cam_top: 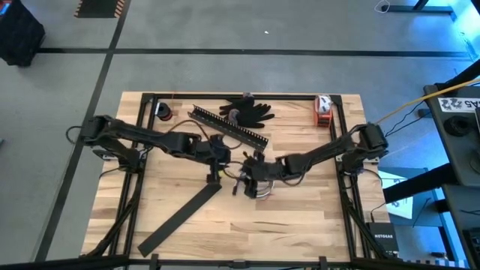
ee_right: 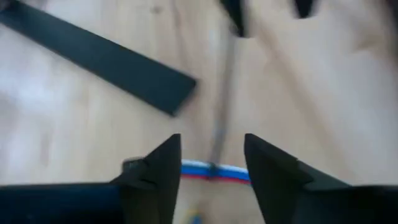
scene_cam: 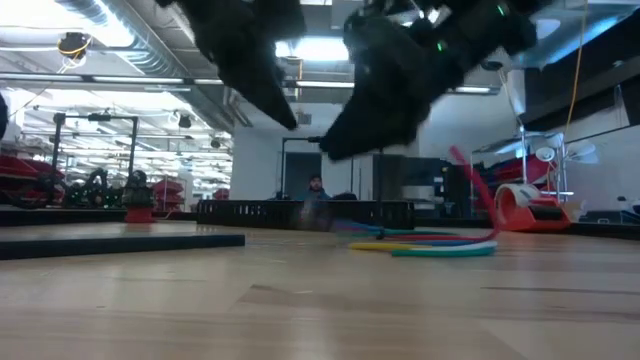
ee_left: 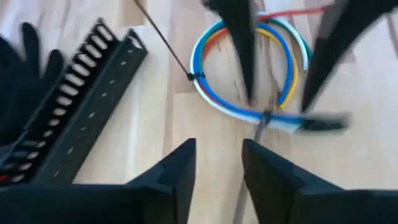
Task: Ziptie cables
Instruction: Wrap the cable wires together using the black zip tie, then put the ziptied cable wires in a black cable duct
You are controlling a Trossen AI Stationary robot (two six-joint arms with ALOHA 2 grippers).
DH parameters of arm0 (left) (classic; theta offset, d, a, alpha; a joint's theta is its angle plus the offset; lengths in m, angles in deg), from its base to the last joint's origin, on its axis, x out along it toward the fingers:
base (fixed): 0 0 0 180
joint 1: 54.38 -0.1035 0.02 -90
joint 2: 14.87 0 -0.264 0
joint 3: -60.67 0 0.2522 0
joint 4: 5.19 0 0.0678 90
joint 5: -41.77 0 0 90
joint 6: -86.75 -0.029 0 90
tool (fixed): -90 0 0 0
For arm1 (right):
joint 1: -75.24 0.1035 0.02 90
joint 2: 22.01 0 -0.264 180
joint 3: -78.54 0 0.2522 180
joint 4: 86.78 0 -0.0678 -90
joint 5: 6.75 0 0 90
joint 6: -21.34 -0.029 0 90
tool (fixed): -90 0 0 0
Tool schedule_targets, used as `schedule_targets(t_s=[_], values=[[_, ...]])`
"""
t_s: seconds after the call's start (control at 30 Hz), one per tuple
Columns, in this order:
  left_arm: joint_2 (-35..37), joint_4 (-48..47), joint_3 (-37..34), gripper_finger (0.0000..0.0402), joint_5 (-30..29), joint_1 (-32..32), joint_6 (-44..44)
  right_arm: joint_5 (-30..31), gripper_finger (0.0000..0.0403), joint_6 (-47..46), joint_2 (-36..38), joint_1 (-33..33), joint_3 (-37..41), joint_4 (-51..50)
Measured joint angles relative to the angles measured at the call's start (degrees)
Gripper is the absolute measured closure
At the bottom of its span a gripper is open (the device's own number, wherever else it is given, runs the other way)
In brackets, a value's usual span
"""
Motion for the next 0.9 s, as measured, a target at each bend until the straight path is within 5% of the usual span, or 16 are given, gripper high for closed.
schedule_targets(t_s=[0.33,0.5,0.63,0.9], values=[[10.0,-11.1,0.5,0.0218,1.4,1.1,15.2,-1.0,0.0194,19.7,8.0,-4.6,-16.7,-33.7],[8.9,-11.5,0.5,0.0228,1.9,6.1,26.4,0.2,0.0194,25.4,14.3,-5.1,-14.3,-42.7],[5.1,-7.3,0.5,0.0241,1.9,11.0,32.9,1.8,0.0194,25.8,22.0,-6.1,-4.9,-40.0],[-8.2,2.3,0.4,0.0261,0.6,16.8,47.6,-1.4,0.0194,22.6,32.9,-6.2,17.6,-14.2]])
